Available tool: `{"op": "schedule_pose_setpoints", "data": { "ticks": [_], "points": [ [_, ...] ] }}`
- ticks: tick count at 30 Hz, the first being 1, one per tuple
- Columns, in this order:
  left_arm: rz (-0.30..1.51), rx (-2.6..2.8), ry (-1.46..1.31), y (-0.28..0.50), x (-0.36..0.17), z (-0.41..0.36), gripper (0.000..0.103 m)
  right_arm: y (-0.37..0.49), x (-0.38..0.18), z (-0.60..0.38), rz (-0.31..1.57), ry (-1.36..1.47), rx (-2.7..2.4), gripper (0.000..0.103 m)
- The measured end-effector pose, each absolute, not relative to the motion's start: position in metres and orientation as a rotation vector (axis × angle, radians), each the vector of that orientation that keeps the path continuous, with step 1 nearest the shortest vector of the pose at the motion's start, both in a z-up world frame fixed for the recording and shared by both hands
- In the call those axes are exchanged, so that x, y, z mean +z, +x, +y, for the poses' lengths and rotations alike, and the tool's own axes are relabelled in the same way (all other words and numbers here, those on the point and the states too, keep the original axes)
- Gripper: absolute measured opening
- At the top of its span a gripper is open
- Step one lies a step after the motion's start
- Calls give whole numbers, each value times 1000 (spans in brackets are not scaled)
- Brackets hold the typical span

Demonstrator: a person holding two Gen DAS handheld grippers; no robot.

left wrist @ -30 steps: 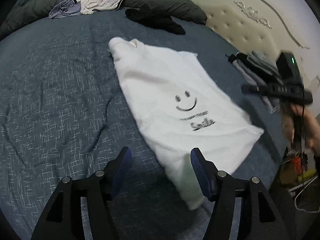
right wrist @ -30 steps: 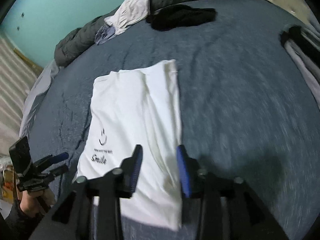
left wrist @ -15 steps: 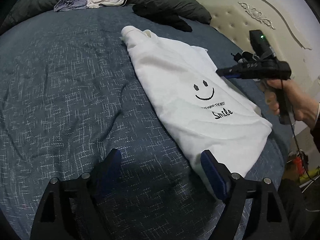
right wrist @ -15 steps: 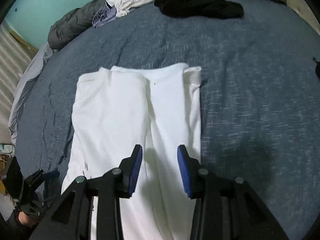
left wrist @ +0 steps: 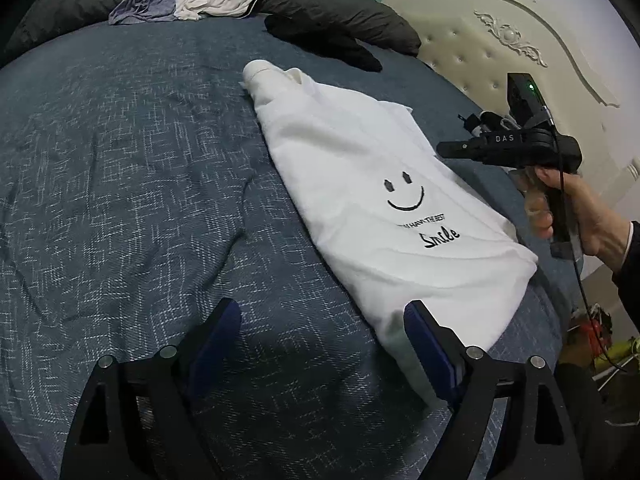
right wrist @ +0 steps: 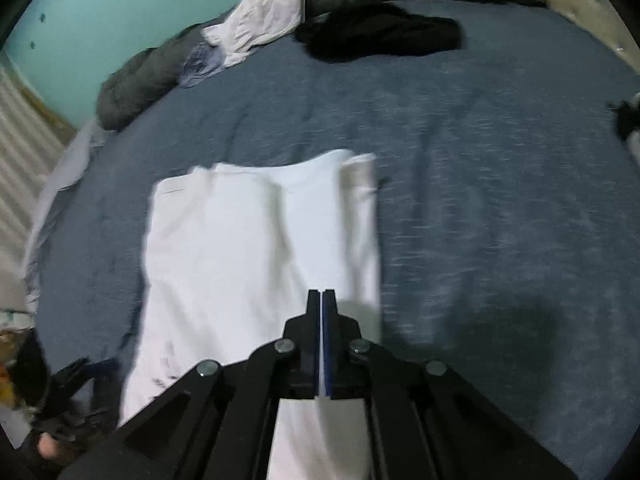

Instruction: Fold clothes

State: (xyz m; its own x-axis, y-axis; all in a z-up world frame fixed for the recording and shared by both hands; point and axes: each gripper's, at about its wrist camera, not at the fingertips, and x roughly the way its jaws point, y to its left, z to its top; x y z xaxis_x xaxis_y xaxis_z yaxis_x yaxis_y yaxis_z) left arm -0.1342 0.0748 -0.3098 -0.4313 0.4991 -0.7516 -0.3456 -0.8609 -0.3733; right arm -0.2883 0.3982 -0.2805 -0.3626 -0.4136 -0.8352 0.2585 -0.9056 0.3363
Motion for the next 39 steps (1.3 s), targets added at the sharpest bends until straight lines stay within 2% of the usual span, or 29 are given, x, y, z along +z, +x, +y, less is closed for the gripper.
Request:
{"op": "schedule_pose_setpoints", "data": {
  "ticks": [3, 8, 9, 12, 27, 29, 31, 32, 38, 39],
  "points": [
    [-225, 2292, -1282, -135, -310, 74, 87, -294, -286, 386, -149, 1515, -2267, 15],
    [-230, 2293, -1284, -136, -310, 72, 88, -296, -298, 381, -129, 1557, -2244, 15],
    [-232, 2293, -1284, -137, -310, 71, 88, -295, -299, 380, -119, 1549, -2247, 15],
    [-235, 2294, -1285, -137, -310, 70, 88, -290, -297, 376, -79, 1523, -2254, 2],
    [-251, 2291, -1290, -138, -311, 67, 88, -306, -282, 399, -170, 1474, -2366, 2],
    [-252, 2289, -1291, -139, -311, 66, 89, -315, -280, 401, -213, 1468, -2377, 9],
    [-255, 2287, -1292, -139, -311, 66, 89, -324, -281, 396, -210, 1483, -2369, 29],
    [-258, 2286, -1294, -140, -312, 65, 89, -328, -283, 392, -196, 1494, -2365, 31],
    [-260, 2280, -1297, -141, -312, 64, 89, -344, -289, 381, -187, 1503, -2354, 30],
    [-262, 2280, -1297, -141, -312, 64, 89, -344, -288, 378, -171, 1497, -2361, 13]
  ]
}}
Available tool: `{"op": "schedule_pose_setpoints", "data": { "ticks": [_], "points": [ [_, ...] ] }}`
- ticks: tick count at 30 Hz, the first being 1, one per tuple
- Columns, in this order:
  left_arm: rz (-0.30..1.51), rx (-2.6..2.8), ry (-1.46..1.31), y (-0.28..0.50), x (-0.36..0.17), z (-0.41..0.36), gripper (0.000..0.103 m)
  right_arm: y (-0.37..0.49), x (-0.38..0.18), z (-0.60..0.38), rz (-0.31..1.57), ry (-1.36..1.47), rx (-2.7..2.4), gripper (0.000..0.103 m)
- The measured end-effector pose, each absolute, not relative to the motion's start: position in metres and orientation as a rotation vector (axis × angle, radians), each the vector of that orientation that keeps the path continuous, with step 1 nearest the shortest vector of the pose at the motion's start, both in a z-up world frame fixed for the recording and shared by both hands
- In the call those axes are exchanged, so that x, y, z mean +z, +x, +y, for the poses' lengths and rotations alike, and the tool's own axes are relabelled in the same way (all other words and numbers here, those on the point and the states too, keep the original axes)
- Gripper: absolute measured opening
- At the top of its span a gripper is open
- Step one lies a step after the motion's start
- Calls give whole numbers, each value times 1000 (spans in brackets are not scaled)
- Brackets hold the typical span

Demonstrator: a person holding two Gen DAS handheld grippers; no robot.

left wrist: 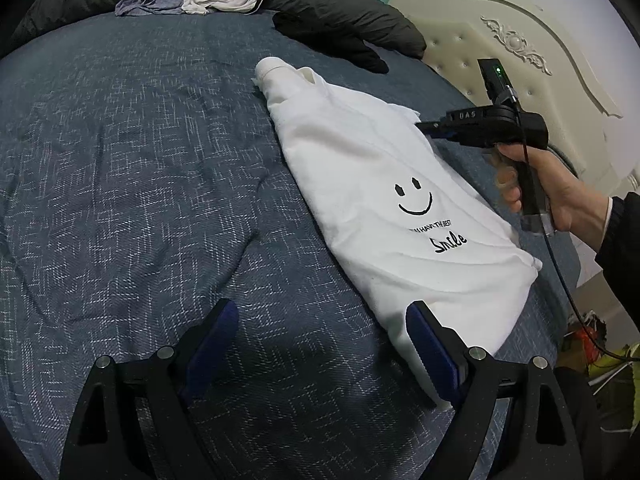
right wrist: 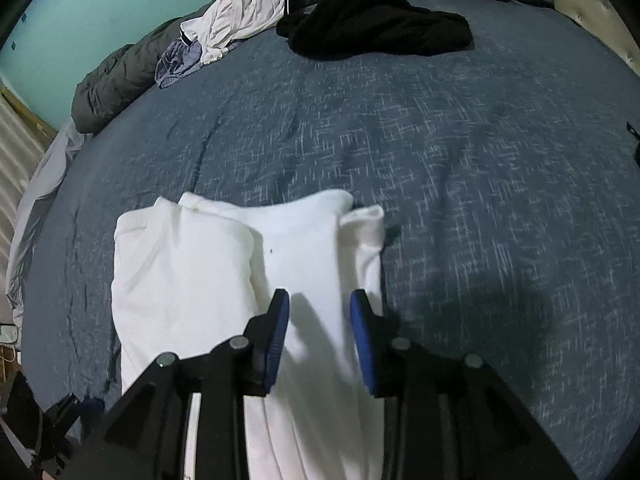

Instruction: Fold clothes

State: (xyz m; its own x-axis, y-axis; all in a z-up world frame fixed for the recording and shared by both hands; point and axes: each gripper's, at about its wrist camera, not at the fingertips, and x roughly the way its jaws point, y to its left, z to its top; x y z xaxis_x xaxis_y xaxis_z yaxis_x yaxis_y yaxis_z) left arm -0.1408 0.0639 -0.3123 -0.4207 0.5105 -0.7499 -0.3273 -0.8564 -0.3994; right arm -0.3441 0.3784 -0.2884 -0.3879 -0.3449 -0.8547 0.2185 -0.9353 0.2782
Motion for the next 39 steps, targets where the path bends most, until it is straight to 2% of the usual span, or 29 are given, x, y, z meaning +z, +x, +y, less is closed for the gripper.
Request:
{"op": "schedule_pose_setpoints", "data": {
  "ticks": [1, 4, 12, 21, 29, 34, 39],
  "points": [
    [-263, 2279, -1298, -141, -312, 63, 89, -344, -287, 376, -135, 1493, -2378, 2],
    [-264, 2278, -1299, -141, -313, 63, 89, -342, -281, 373, -39, 1460, -2443, 2],
    [-266, 2277, -1302, -140, -314, 62, 89, -346, -290, 384, 10, 1511, -2503, 2],
    [-266, 2277, -1298, -138, -314, 61, 89, -352, -282, 391, -109, 1398, -2511, 3],
    [-269, 2268, -1301, -138, -314, 59, 89, -388, -299, 398, -343, 1495, -2423, 3],
    [-275, 2263, -1306, -139, -315, 58, 89, -403, -293, 400, -395, 1470, -2472, 5],
    [-275, 2262, -1306, -139, -315, 59, 89, -407, -279, 413, -358, 1433, -2538, 7]
  ]
}}
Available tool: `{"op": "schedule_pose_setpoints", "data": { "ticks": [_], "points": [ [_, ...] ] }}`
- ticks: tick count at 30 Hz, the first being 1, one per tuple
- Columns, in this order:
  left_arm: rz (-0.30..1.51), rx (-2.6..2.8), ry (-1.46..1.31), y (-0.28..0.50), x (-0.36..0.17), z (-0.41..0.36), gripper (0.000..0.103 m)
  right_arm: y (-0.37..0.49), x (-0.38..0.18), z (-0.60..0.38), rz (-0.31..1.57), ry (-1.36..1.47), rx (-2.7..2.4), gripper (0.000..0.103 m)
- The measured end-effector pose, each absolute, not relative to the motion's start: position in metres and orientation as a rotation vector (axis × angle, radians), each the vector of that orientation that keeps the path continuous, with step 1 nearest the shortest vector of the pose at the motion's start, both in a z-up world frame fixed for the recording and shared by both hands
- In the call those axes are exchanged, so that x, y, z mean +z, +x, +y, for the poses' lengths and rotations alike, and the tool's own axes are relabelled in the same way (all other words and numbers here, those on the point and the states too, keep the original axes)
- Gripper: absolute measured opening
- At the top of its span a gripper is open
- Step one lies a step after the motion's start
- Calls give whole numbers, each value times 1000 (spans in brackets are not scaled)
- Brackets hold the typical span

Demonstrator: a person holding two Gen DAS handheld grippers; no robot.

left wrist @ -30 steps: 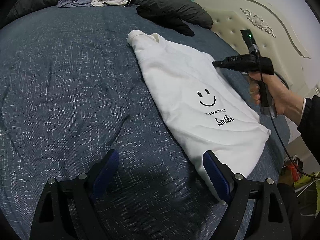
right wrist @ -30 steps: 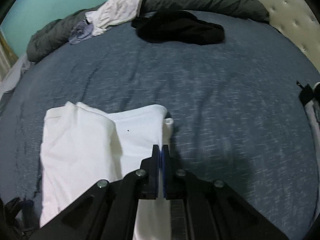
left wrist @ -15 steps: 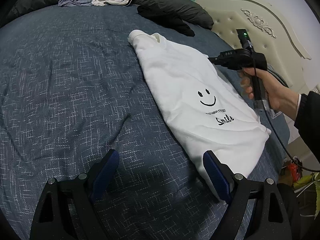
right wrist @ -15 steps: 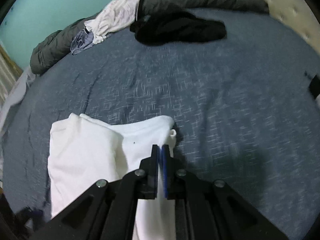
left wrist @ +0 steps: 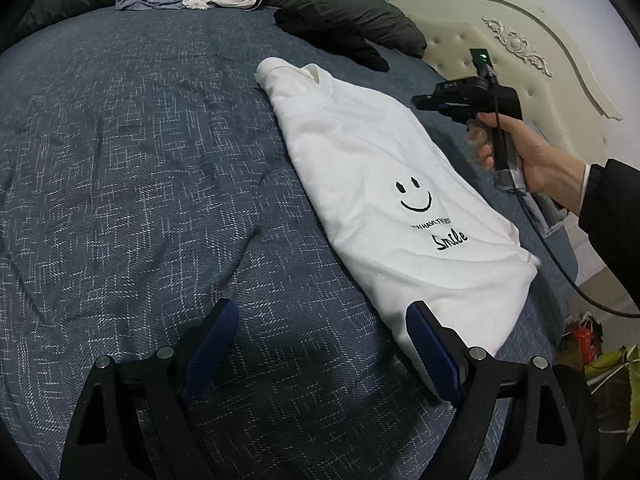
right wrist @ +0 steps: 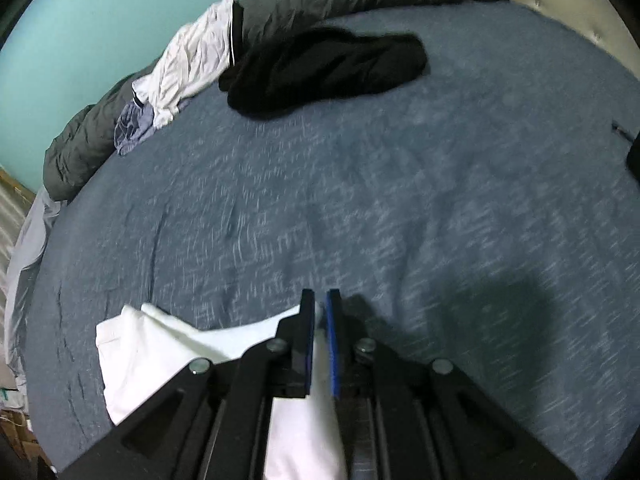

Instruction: Fold clothes

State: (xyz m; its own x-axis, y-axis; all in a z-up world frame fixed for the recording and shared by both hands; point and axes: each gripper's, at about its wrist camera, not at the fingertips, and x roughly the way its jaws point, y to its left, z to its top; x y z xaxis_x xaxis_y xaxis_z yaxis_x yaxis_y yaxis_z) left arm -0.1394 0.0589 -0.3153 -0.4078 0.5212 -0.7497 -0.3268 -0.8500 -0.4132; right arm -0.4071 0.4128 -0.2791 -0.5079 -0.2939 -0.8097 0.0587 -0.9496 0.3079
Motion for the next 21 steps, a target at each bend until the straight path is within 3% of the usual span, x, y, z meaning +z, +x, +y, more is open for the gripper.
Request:
{"op": "schedule_pose_setpoints", "data": {
  "ticks": [2, 12, 18, 20, 21],
  "points": [
    [-271, 2262, -1304, -138, -315, 60, 89, -405, -277, 422, -326, 1441, -2564, 12],
    [-274, 2268, -1304, -140, -315, 60, 89, -391, -303, 407, -145, 1498, -2501, 12],
    [-283, 2288, -1297, -141, -314, 58, 89, -387, -273, 393, -85, 1372, -2657, 12],
    [-287, 2294, -1296, -141, -313, 56, 89, -385, -261, 377, -102, 1323, -2575, 19],
    [-289, 2298, -1296, -141, -313, 55, 89, -384, -259, 369, -106, 1323, -2528, 35]
  ]
}}
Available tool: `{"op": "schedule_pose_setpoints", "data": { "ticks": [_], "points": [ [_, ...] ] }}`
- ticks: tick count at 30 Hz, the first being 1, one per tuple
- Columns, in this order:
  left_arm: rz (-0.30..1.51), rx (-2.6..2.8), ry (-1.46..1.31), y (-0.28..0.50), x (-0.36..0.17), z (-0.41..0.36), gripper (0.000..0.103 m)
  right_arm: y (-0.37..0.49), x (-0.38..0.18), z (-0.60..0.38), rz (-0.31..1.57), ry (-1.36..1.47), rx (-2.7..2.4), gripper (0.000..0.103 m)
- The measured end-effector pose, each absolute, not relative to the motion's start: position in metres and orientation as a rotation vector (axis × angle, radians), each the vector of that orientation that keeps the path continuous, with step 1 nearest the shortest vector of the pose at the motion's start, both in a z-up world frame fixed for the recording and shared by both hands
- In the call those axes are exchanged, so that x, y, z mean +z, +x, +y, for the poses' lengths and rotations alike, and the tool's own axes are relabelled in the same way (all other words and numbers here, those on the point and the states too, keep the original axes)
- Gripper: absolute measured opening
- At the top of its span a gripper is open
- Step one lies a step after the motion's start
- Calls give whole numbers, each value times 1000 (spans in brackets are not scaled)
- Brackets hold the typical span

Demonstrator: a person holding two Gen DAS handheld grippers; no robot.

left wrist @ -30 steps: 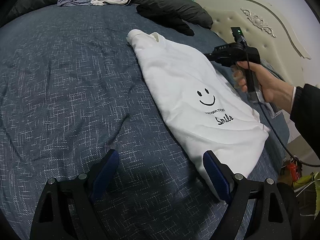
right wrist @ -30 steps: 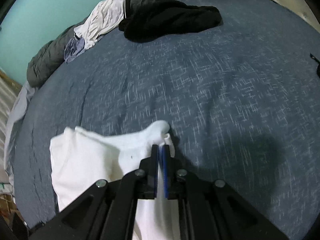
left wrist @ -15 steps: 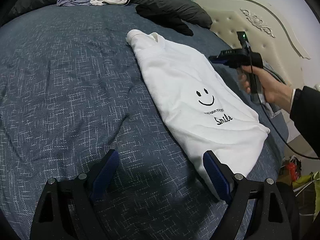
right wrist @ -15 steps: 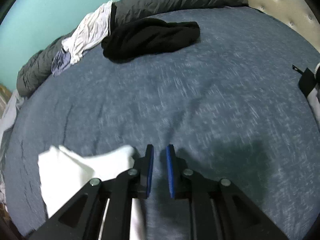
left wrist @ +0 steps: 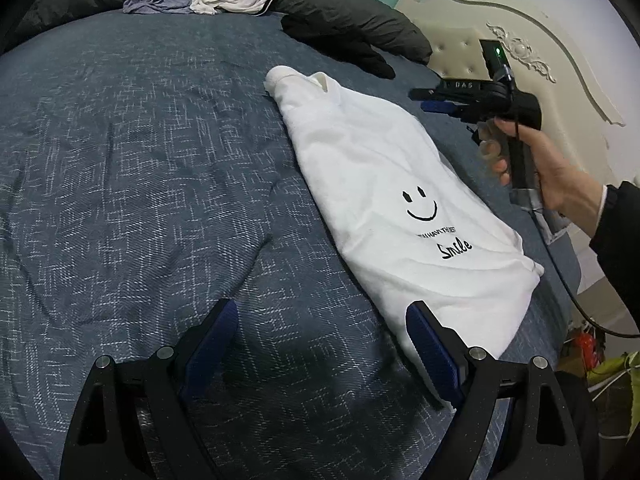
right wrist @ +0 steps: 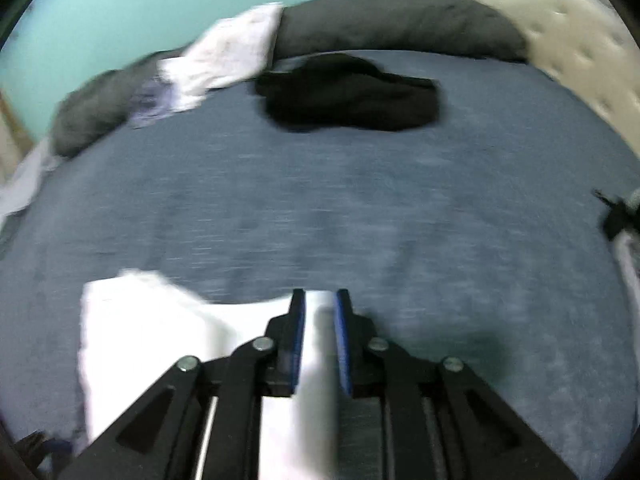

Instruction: Fold clothes

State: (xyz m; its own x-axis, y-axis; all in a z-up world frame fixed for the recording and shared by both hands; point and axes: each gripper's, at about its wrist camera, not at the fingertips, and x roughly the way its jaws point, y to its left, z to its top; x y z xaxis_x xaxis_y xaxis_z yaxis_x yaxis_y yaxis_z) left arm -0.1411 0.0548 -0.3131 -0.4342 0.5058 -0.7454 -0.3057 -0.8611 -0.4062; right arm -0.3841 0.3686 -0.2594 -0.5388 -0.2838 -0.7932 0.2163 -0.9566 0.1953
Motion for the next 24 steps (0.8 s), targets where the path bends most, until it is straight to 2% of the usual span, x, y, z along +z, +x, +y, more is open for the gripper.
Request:
{"op": "schedule_pose_setpoints", "data": {
  "ticks": [1, 5, 6, 7, 9, 10, 12, 16, 20, 21, 24],
  "points": [
    [-290, 2302, -1296, -141, -313, 54, 89, -384, -258, 359, -100, 1327, -2484, 45],
    [-305, 2326, -1300, -142, -313, 47, 89, -383, -266, 341, -95, 1390, -2369, 45],
    [-312, 2326, -1302, -143, -313, 46, 89, -384, -270, 340, -107, 1415, -2349, 42],
    [-318, 2326, -1304, -144, -313, 45, 89, -384, -275, 340, -127, 1446, -2334, 26],
    [-326, 2328, -1304, -145, -313, 43, 89, -383, -283, 343, -158, 1492, -2316, 9],
    [-327, 2330, -1301, -145, -312, 42, 89, -382, -283, 345, -165, 1479, -2333, 4],
    [-326, 2332, -1296, -145, -312, 42, 89, -380, -274, 350, -151, 1415, -2419, 0],
    [-327, 2329, -1302, -147, -313, 42, 89, -380, -264, 353, -79, 1411, -2493, 0],
    [-325, 2332, -1303, -146, -313, 43, 89, -374, -260, 356, -199, 1378, -2389, 0],
    [-323, 2332, -1304, -146, -313, 43, 89, -371, -260, 357, -217, 1387, -2366, 3],
    [-313, 2336, -1301, -145, -313, 44, 90, -363, -262, 356, -240, 1400, -2321, 25]
  ]
}}
